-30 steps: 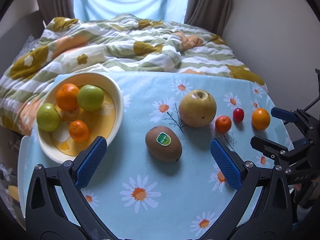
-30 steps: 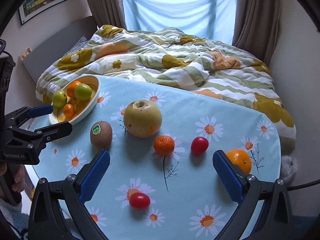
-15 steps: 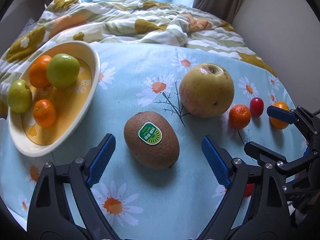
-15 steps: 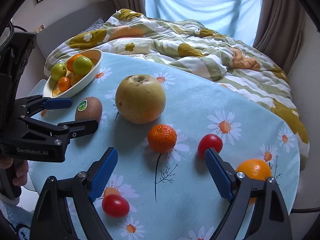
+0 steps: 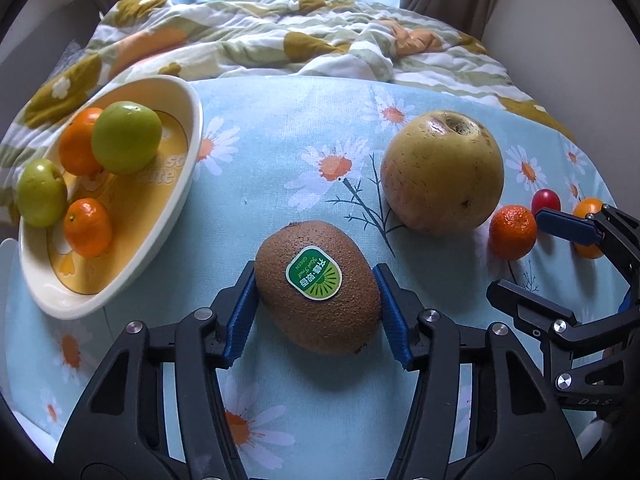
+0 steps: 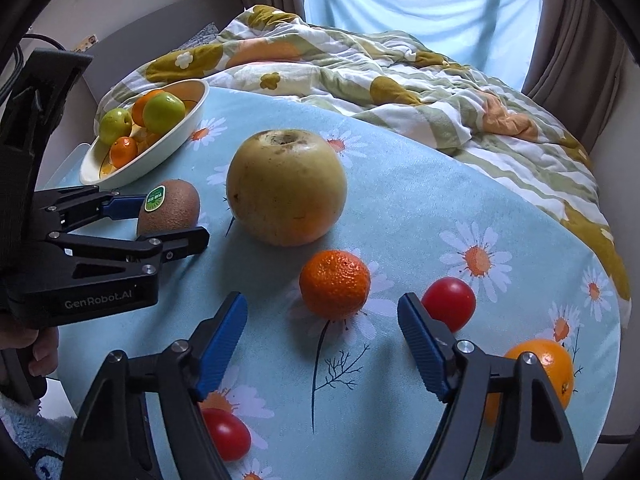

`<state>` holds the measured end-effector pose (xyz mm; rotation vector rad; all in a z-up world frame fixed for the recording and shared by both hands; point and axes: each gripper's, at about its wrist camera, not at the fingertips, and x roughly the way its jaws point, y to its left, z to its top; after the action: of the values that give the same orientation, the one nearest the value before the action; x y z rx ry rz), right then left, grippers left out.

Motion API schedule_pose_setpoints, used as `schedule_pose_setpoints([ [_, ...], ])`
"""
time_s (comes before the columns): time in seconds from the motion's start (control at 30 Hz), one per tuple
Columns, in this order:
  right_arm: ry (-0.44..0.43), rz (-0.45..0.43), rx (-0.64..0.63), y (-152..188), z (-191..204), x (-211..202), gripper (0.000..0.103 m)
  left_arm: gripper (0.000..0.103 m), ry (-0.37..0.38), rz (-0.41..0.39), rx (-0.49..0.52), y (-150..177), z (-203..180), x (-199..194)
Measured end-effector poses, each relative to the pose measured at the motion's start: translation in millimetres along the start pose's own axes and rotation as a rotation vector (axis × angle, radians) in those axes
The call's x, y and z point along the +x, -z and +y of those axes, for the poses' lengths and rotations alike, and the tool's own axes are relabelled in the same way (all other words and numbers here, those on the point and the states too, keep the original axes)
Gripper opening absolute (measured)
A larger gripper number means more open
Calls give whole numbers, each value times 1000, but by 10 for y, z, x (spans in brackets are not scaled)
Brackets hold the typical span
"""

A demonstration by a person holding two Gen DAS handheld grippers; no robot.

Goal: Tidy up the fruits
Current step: 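Grasp the brown kiwi with the left tool while the right tool grasps a tangerine, then carry the kiwi into the duck bowl and open the left tool while the right tool carries the tangerine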

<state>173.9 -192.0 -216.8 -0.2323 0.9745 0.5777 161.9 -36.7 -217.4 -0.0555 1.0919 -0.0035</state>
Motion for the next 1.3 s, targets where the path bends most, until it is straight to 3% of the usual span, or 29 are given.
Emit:
schedule_pose_setpoints([
  [0.27, -3, -6, -17, -64, 2, 49, 74, 59, 15, 6, -17, -1, 55, -16],
  [0.47, -14, -2, -33, -95, -8, 106, 61, 59, 7, 7, -26, 22, 86, -24],
  [0.63, -2, -13, -56, -109, 35, 125, 60, 58, 0, 6, -42, 69, 143, -54],
  [0.9, 47, -21, -66, -86, 46, 125, 35, 57, -3, -1, -77, 170, 238, -122],
  [1.3, 52, -57, -26, -77, 49, -64, 34, 57, 6, -25, -94, 296, 299, -299],
])
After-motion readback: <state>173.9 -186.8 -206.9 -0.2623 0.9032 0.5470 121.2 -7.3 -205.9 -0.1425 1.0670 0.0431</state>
